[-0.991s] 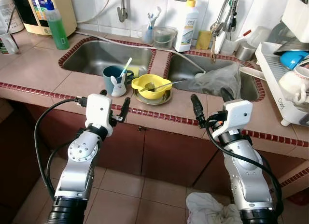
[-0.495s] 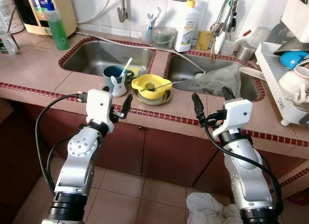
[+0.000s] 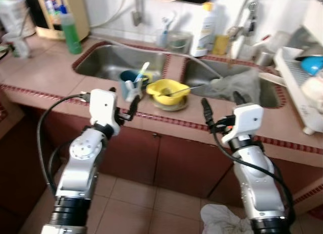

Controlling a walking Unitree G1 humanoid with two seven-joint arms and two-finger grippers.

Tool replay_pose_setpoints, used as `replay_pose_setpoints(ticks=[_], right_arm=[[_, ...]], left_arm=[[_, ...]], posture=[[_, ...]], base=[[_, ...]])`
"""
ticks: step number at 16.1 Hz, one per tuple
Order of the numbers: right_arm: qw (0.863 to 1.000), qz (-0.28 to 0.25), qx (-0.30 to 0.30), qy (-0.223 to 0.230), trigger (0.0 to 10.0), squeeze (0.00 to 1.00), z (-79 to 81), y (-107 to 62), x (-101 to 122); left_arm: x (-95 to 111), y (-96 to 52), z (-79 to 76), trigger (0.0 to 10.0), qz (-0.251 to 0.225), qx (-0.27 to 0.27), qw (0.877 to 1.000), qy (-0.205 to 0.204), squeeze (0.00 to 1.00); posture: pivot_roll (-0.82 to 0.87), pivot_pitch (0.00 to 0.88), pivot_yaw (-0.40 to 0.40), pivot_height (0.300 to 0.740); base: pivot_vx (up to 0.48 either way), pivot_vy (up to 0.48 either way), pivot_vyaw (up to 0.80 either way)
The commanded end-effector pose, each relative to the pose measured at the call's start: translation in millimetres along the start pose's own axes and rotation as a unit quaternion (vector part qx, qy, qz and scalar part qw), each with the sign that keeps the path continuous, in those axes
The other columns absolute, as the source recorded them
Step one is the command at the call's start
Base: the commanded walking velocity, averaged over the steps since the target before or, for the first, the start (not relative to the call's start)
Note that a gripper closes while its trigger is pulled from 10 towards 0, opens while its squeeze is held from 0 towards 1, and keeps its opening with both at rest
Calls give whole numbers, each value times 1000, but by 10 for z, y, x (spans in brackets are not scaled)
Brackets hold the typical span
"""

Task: Kitchen organization

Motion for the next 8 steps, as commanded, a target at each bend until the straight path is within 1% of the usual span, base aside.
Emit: replay_pose_setpoints(ticks=[1,8], right_arm=[[1000,0,-6,-6,10000,0,-44,-8,5],[1000,1,-2,-4,10000,0,-18,-1,-11]], left_arm=[[15,20,-4,10000,0,-4,1000,-4,0],[12,6,4,10000,2,-4,1000,-5,0]], posture=[[65,0,-27,740],[75,0,-32,740]], base=[[0,326,0],[0,324,0]])
Point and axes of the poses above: a point about 5 cm out from each wrist's last joint towards the gripper, its own y axis pointing out of the wrist towards the gripper, its own x axis along the axis of the wrist's last joint, z = x × y, the point moved 1 cm from there along y, pointing out of the wrist towards the gripper, and after that the axes turned 6 degrees about y, right-handed, at the moved point
